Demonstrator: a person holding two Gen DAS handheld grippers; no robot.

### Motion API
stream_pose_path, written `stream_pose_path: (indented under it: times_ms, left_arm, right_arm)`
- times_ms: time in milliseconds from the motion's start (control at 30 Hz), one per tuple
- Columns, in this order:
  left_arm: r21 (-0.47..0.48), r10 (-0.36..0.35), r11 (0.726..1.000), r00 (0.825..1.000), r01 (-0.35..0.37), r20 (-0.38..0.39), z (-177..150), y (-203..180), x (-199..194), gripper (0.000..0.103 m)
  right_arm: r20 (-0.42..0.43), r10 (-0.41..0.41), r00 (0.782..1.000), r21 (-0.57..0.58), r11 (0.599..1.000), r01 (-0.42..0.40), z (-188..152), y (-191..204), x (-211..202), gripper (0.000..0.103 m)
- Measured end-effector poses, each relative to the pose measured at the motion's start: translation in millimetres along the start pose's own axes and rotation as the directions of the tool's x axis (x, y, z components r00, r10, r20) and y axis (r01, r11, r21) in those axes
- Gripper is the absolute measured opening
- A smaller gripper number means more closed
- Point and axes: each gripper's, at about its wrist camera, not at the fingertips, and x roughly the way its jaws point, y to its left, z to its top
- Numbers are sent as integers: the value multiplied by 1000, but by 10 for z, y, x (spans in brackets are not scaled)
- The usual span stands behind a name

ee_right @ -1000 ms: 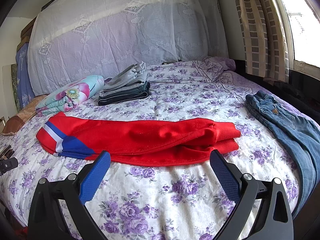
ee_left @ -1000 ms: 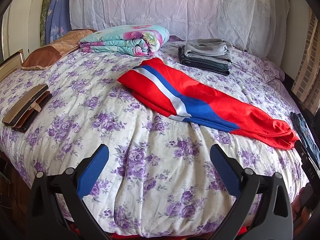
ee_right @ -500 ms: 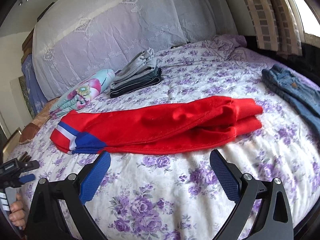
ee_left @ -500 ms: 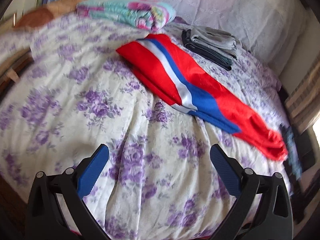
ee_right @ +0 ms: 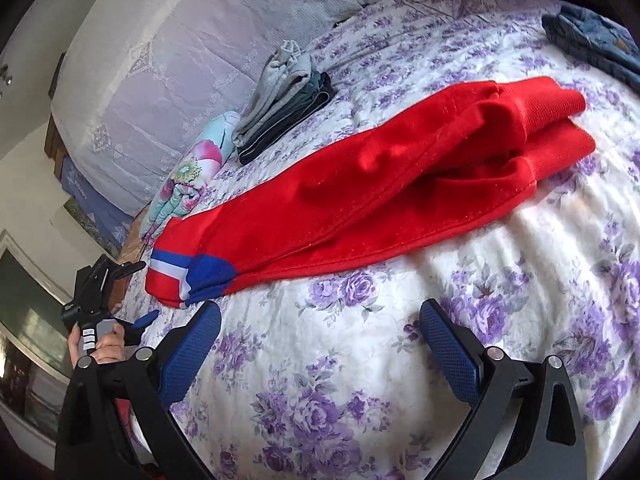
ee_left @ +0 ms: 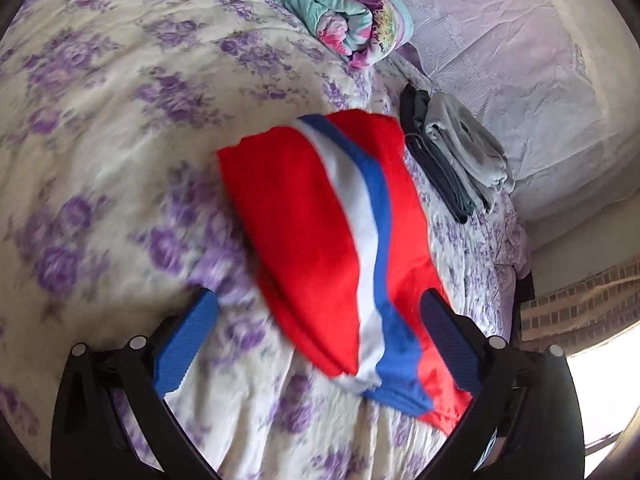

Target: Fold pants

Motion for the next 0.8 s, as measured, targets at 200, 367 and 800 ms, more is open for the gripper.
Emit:
stream_pose_path:
  times_ms: [200, 367, 800]
  left_arm:
    - [6, -81, 997, 995, 81, -53, 191, -97, 251, 98]
    - [68, -131, 989, 991, 133, -37, 264, -128, 332, 98]
    - [38, -187, 982, 982, 188, -28, 355, 143, 259, 45]
  right_arm:
    - [-14, 54, 998, 143, 988, -52, 208, -149, 44, 100]
    - [-3, 96, 995, 306, 948, -90, 365, -307, 92, 100]
    - [49, 8, 999, 340, 940, -25, 651, -325, 407, 76]
